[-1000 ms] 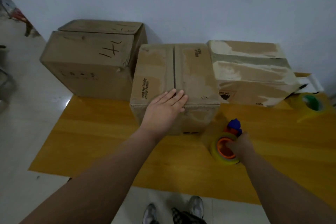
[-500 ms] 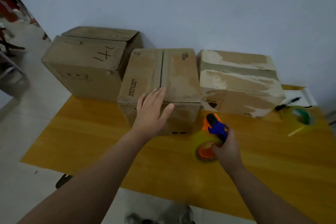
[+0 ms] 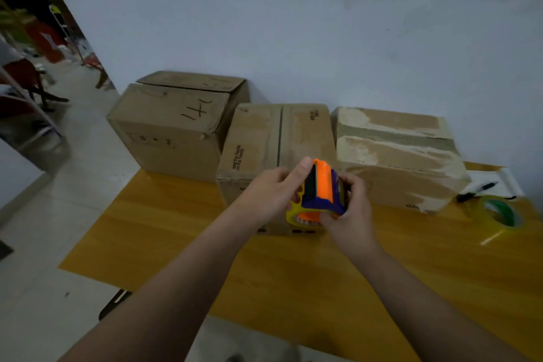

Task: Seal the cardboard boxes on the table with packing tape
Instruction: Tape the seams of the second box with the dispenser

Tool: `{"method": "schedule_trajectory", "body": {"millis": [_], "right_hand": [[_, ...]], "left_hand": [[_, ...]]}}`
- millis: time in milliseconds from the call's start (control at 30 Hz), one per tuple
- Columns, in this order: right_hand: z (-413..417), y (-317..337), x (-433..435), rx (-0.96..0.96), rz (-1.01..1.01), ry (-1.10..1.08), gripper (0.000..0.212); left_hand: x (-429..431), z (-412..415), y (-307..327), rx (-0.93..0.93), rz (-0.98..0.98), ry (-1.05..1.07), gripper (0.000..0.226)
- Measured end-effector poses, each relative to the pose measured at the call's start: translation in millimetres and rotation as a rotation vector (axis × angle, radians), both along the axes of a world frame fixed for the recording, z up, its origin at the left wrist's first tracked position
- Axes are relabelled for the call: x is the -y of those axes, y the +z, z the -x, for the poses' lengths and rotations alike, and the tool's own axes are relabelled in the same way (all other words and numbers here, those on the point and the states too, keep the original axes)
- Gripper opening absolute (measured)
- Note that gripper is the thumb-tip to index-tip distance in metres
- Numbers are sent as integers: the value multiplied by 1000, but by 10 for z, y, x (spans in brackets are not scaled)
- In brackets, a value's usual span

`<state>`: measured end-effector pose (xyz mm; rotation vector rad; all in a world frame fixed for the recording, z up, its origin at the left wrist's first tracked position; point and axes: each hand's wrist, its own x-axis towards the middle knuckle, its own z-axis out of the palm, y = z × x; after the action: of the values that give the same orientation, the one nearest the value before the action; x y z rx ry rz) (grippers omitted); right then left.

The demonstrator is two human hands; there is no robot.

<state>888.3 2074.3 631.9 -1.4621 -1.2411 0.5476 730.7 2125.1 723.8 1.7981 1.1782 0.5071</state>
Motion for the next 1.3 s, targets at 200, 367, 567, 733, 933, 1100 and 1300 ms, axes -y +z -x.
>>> {"method": "schedule_trajectory", "body": {"millis": [200,367,567,733,933,1100,1300], "right_hand": [[292,104,-174,172,31,-132,70],[435,337,-242,315,47,103,80],[753,566,-422,692,131,276,96],[517,625,-330,931,263,188,84],[513,799,-345,1347,397,104,79],[688,1038,-515,1569,374,86,70],[883,1143,-615,1684,449,114,64]], "left_hand": [[-267,324,64,44,-114,-33,29],[-483,606,118,-86,-286,4,31],[-756,994,146,-217,-332,-36,33],[-880,1491,-12,-144,-243,71,35],[-1008,1655,-319,43,-49,263,31],[-1029,1648,-517,136,18,357,41],[-1001,1583,-709,71,-24,388,44]]}}
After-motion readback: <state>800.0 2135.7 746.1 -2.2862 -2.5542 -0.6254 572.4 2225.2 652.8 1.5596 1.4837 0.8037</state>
